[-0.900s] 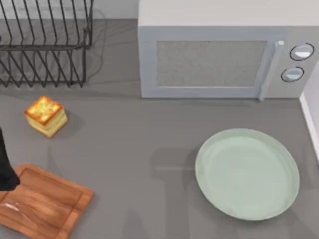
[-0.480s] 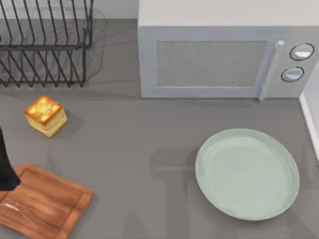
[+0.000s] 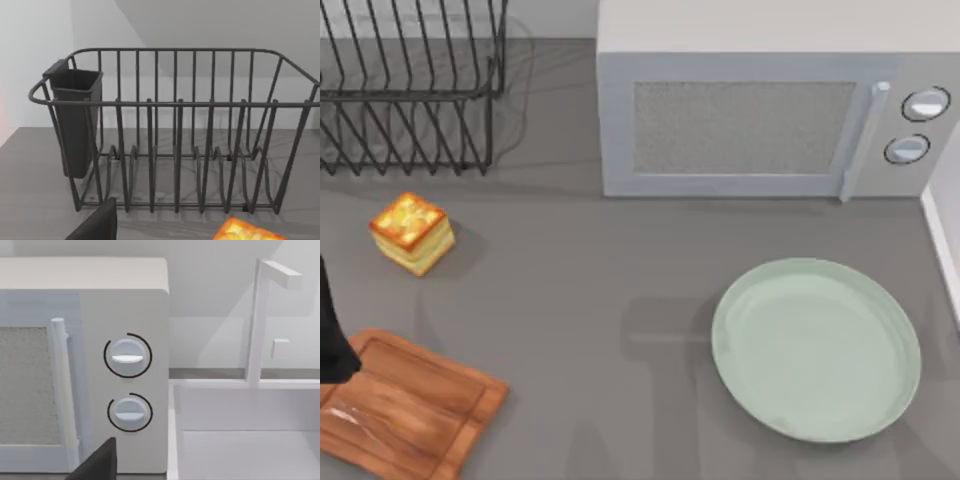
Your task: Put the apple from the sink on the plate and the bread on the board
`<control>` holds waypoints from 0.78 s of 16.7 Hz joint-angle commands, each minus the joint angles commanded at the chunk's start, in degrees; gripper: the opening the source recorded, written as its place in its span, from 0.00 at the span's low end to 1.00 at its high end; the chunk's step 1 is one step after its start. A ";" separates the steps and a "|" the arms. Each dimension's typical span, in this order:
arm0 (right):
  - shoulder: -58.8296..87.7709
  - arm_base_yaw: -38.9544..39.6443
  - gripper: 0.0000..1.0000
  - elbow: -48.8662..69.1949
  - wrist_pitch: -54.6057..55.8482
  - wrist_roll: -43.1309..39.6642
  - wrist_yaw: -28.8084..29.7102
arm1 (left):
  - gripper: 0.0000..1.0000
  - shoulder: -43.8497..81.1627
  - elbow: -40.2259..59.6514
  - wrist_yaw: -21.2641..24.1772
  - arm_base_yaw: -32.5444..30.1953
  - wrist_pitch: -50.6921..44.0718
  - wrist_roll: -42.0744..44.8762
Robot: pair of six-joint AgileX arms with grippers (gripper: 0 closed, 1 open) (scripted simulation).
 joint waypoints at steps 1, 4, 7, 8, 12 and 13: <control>0.00 0.00 1.00 0.00 0.00 0.00 0.00 | 1.00 0.00 0.00 0.00 0.00 0.00 0.00; 0.00 0.00 1.00 0.00 0.00 0.00 0.00 | 1.00 0.00 0.00 0.00 0.00 0.00 0.00; 0.00 0.00 1.00 0.00 0.00 0.00 0.00 | 1.00 0.00 0.00 0.00 0.00 0.00 0.00; 0.00 0.00 1.00 0.00 0.00 0.00 0.00 | 1.00 0.00 0.00 0.00 0.00 0.00 0.00; 3.53 -0.68 1.00 3.47 -2.32 -0.64 0.01 | 1.00 0.00 0.00 0.00 0.00 0.00 0.00; 5.92 -1.12 1.00 5.76 -3.83 -1.05 0.01 | 1.00 0.00 0.00 0.00 0.00 0.00 0.00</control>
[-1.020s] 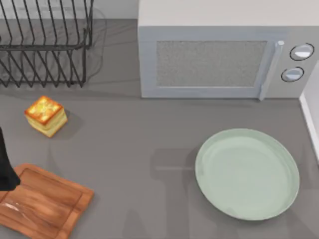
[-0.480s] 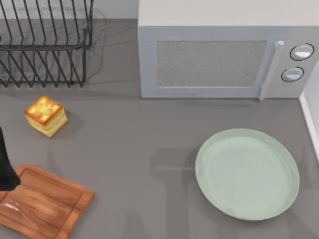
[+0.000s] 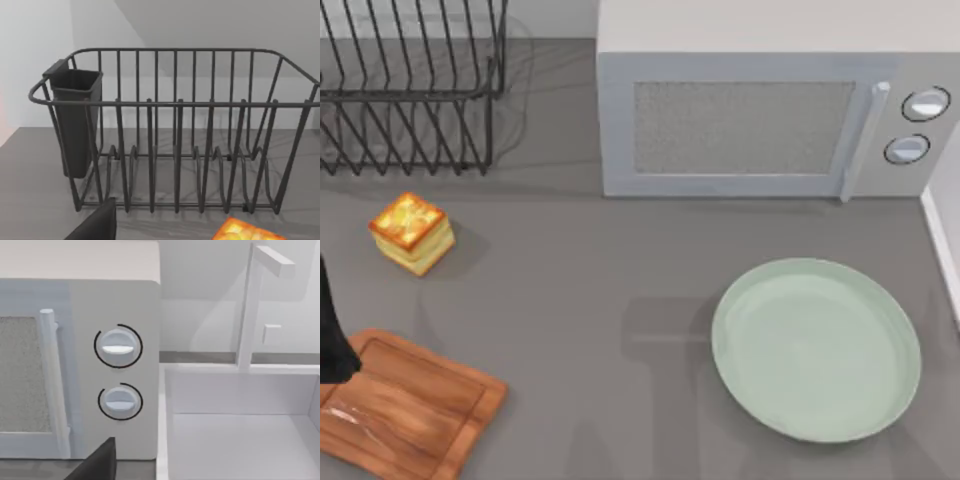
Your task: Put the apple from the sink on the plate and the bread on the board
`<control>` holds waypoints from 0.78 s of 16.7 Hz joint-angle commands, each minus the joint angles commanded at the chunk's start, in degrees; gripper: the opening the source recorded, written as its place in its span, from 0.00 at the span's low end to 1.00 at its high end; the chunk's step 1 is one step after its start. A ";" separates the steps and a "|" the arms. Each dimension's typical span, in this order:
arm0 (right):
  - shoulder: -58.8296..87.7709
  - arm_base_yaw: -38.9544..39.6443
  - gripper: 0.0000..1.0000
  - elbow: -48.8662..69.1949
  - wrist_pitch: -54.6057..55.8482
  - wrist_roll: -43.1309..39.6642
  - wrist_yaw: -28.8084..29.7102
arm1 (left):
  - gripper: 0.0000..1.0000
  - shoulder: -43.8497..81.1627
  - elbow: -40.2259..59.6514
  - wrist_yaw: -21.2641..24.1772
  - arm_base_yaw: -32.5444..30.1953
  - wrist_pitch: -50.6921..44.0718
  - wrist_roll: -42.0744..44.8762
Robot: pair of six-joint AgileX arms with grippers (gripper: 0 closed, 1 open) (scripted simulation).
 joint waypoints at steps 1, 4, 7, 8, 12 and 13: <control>3.00 -0.53 1.00 2.78 -1.81 -0.50 0.01 | 1.00 0.00 0.00 0.00 0.00 0.00 0.00; 15.56 -2.56 1.00 13.58 -8.76 -2.40 0.02 | 1.00 0.00 0.00 0.00 0.00 0.00 0.00; 32.31 -5.05 1.00 26.98 -17.29 -4.75 0.05 | 1.00 0.00 0.00 0.00 0.00 0.00 0.00; 38.51 -5.94 1.00 31.81 -20.35 -5.59 0.06 | 1.00 0.00 0.00 0.00 0.00 0.00 0.00; 64.62 -9.62 1.00 51.73 -32.93 -9.04 0.09 | 1.00 0.00 0.00 0.00 0.00 0.00 0.00; 71.12 -10.52 1.00 56.67 -36.02 -9.89 0.10 | 1.00 0.00 0.00 0.00 0.00 0.00 0.00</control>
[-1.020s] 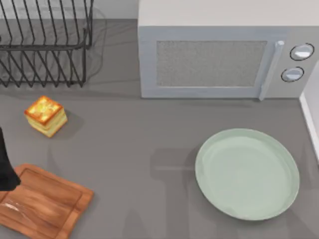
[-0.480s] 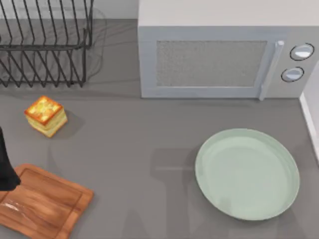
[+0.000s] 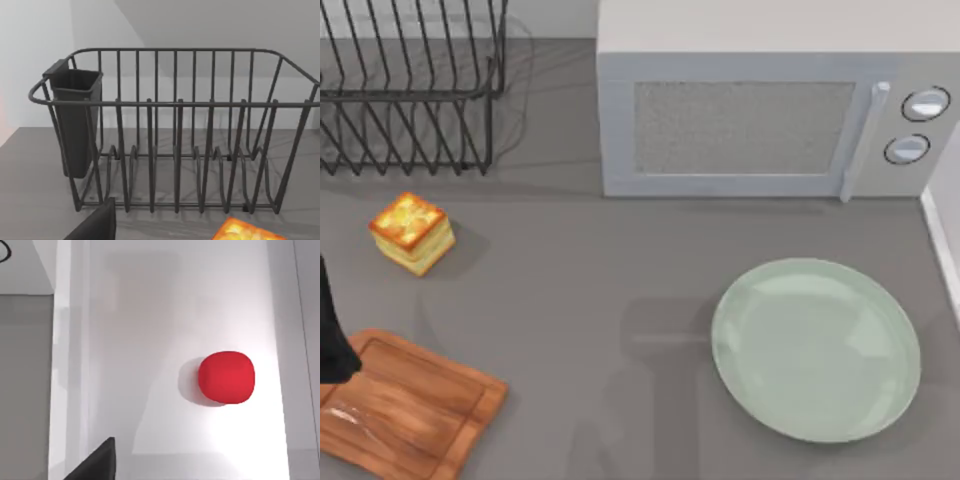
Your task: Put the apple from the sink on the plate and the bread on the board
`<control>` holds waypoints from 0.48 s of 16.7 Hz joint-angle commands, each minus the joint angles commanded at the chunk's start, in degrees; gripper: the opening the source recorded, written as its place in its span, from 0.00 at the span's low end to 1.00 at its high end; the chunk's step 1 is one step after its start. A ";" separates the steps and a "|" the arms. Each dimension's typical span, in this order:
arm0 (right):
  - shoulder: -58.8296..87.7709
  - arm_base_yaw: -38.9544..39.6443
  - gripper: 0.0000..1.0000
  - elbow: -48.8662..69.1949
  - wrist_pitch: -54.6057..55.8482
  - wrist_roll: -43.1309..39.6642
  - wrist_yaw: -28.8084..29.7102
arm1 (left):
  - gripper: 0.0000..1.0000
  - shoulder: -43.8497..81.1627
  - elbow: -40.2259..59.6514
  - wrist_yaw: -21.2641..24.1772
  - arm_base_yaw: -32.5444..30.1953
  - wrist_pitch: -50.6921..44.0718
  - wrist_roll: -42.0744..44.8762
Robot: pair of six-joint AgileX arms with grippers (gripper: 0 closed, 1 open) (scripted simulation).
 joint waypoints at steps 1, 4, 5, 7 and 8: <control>6.36 -0.88 1.00 4.82 -3.01 -0.83 0.01 | 1.00 0.00 0.00 0.00 0.00 0.00 0.00; 23.86 -3.29 1.00 18.03 -11.27 -3.10 0.03 | 1.00 0.00 0.00 0.00 0.00 0.00 0.00; 28.97 -4.00 1.00 21.87 -13.70 -3.76 0.04 | 1.00 0.00 0.00 0.00 0.00 0.00 0.00; 37.66 -5.23 1.00 28.50 -17.92 -4.92 0.05 | 1.00 0.00 0.00 0.00 0.00 0.00 0.00; 41.15 -5.74 1.00 31.23 -19.67 -5.40 0.06 | 1.00 0.00 0.00 0.00 0.00 0.00 0.00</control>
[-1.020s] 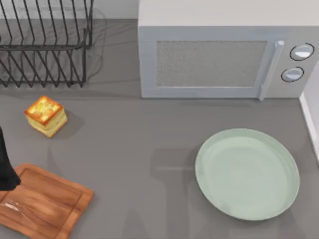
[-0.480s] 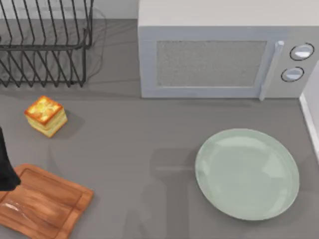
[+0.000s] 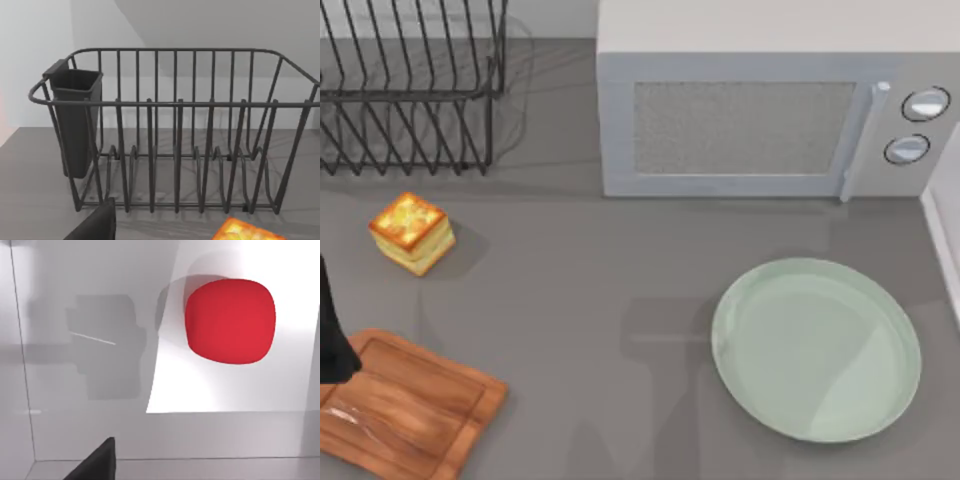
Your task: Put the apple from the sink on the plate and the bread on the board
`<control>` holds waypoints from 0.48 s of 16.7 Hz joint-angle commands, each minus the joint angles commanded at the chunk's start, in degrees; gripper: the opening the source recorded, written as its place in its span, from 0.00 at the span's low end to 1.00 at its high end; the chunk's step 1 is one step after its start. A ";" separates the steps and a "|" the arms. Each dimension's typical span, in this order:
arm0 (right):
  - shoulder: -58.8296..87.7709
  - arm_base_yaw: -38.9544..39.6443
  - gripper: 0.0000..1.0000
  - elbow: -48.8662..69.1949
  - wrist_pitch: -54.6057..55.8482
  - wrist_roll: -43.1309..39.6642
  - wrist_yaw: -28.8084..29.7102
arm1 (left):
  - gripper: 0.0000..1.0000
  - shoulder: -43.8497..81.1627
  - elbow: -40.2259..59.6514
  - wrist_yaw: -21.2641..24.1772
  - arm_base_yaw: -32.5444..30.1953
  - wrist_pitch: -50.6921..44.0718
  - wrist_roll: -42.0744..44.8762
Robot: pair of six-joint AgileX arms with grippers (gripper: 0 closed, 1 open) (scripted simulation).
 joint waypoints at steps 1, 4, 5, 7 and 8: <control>2.88 -0.43 1.00 2.30 -1.48 -0.41 0.00 | 1.00 0.00 0.00 0.00 0.00 0.00 0.00; 7.88 -1.20 1.00 6.37 -4.12 -1.13 0.01 | 1.00 0.00 0.00 0.00 0.00 0.00 0.00; 8.33 -1.27 1.00 6.74 -4.36 -1.20 0.01 | 1.00 0.00 0.00 0.00 0.00 0.00 0.00; 8.33 -1.27 1.00 6.74 -4.36 -1.20 0.01 | 1.00 0.00 0.00 0.00 0.00 0.00 0.00; 8.33 -1.27 1.00 6.74 -4.36 -1.20 0.01 | 1.00 0.00 0.00 0.00 0.00 0.00 0.00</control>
